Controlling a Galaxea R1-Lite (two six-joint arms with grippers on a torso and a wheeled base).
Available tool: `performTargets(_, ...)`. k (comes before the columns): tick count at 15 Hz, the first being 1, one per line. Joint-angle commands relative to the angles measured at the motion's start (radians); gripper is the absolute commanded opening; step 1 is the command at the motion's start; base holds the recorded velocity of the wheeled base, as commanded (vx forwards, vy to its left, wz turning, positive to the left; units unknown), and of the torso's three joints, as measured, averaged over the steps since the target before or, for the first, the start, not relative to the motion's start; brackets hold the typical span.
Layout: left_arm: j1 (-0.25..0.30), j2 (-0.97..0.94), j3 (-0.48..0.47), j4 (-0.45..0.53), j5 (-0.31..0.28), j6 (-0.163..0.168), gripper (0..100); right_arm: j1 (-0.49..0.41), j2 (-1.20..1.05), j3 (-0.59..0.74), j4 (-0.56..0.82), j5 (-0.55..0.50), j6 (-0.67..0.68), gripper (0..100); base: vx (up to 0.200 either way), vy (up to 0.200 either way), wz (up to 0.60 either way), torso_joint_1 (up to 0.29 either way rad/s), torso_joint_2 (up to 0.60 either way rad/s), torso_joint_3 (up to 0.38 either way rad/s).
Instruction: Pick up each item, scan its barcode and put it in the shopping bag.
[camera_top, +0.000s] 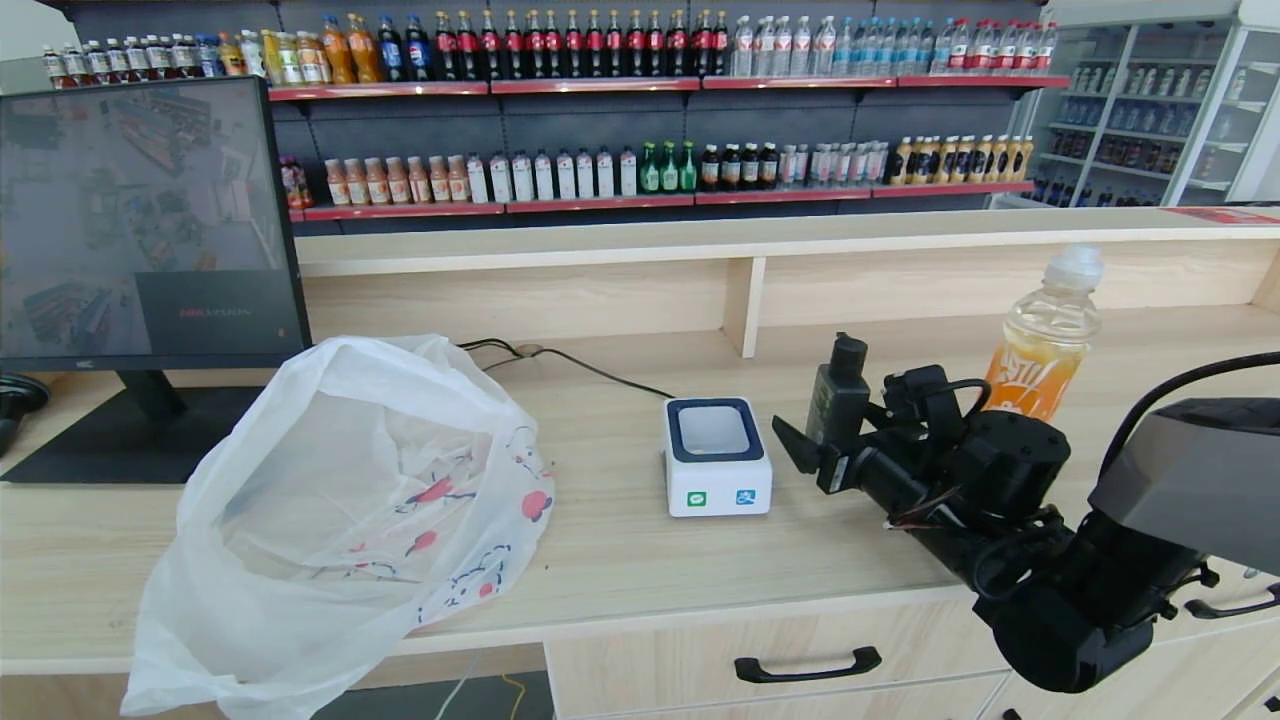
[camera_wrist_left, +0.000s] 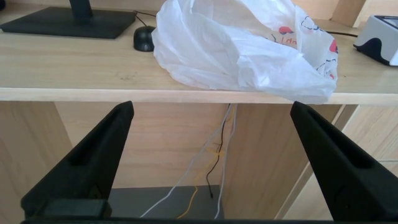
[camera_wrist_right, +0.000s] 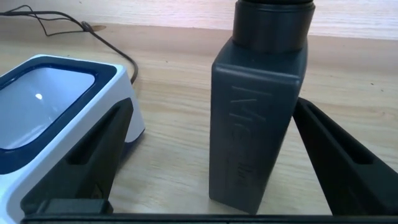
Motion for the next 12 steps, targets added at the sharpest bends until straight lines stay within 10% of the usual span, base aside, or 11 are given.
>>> performTargets(1, 0.0, 0.0, 0.0, 0.0, 0.0, 0.0, 100, 0.001, 0.0, -0.004, -0.001, -0.021, 0.005, 100, 0.0, 0.0, 0.0, 0.0, 0.0, 0.0)
performTargets(12, -0.002, 0.0, 0.0, 0.0, 0.0, 0.0, 100, 0.002, 0.069, -0.118, -0.001, -0.183, 0.006, 100, 0.0, 0.0, 0.0, 0.0, 0.0, 0.0)
